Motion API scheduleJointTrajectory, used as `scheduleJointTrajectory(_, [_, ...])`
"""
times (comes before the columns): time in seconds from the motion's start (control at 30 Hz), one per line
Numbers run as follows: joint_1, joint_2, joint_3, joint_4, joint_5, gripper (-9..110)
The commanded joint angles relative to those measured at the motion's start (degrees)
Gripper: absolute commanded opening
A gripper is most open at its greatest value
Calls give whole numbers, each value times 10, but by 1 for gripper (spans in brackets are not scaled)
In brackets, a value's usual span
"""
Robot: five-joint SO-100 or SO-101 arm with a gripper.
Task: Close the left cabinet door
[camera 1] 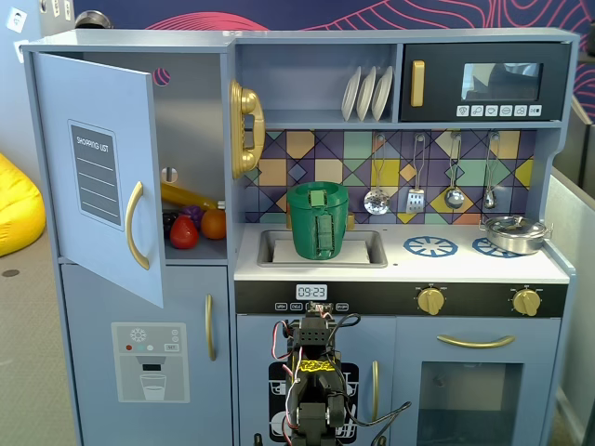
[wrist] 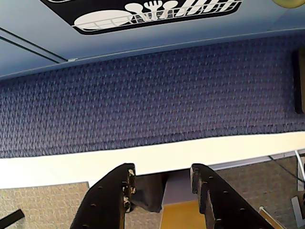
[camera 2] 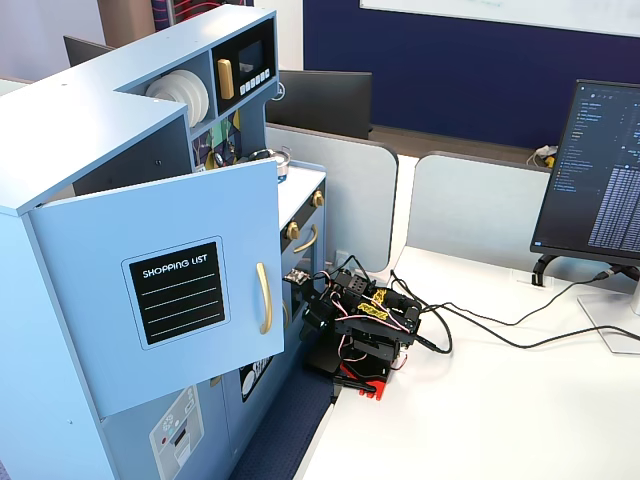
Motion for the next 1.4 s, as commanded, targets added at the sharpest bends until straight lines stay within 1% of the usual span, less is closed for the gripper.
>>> scheduleJointTrajectory(0.0, [21,-2,10,98,18,0])
scheduleJointTrajectory(0.3, [18,-2,10,98,19,0])
scheduleJointTrajectory(0.43, [-27,-3,9,100,1,0])
scheduleJointTrajectory(0.6, [-167,-4,8,100,6,0])
scheduleJointTrajectory(0.7, [-285,-4,7,100,19,0])
scheduleJointTrajectory(0.77, [-375,40,7,100,47,0])
scheduleJointTrajectory(0.83, [-461,40,6,76,46,0])
scheduleJointTrajectory(0.9, [-527,38,4,27,68,0])
scheduleJointTrajectory(1.1, [-657,-33,-58,-112,54,0])
scheduleJointTrajectory(1.27, [-783,-140,-148,-262,-25,0])
scheduleJointTrajectory(1.37, [-828,-217,-209,-357,-53,0])
